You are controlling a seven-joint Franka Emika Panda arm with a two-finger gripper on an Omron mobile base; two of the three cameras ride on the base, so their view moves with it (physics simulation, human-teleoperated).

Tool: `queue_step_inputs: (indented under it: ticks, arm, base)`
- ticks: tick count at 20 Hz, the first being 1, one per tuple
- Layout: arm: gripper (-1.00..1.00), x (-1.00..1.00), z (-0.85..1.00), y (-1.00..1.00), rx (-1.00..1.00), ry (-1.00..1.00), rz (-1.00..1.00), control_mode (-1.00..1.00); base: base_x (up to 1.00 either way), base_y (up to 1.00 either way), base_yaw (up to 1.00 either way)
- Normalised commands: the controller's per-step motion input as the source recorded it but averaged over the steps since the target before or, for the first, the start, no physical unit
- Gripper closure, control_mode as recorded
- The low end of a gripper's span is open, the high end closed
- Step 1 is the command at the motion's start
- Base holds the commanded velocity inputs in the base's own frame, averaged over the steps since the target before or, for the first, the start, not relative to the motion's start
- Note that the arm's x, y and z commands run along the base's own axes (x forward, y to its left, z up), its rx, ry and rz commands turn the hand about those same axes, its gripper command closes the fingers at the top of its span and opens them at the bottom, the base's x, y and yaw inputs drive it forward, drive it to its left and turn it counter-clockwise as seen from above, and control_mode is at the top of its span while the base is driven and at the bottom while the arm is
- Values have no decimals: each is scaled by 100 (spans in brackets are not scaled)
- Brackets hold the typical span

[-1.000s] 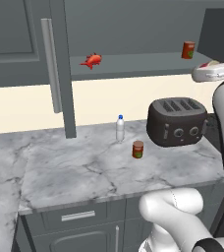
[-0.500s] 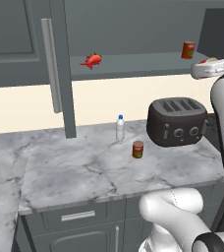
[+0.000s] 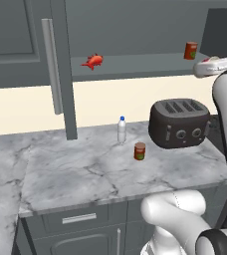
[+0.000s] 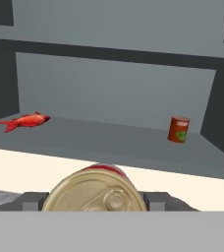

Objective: Pick the cans from the counter and place them in their designated side in the cabinet.

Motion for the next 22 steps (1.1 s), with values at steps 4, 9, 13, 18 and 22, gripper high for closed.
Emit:
queue_step_inputs:
  ticks: [4,9,13,18,22]
  arm:
    - [100,18,1,-10,0,0,0,-100]
    - [100,18,0,-12,0,0,0,-100]
    - [100,18,0,-15,0,0,0,-100]
    - [100,19,0,-13,0,1,0,-100]
    - [100,20,0,-12,0,2,0,-100]
  base:
    - [0,0,0]
    - [0,0,0]
    - [0,0,0]
    - [0,0,0]
    - [0,0,0]
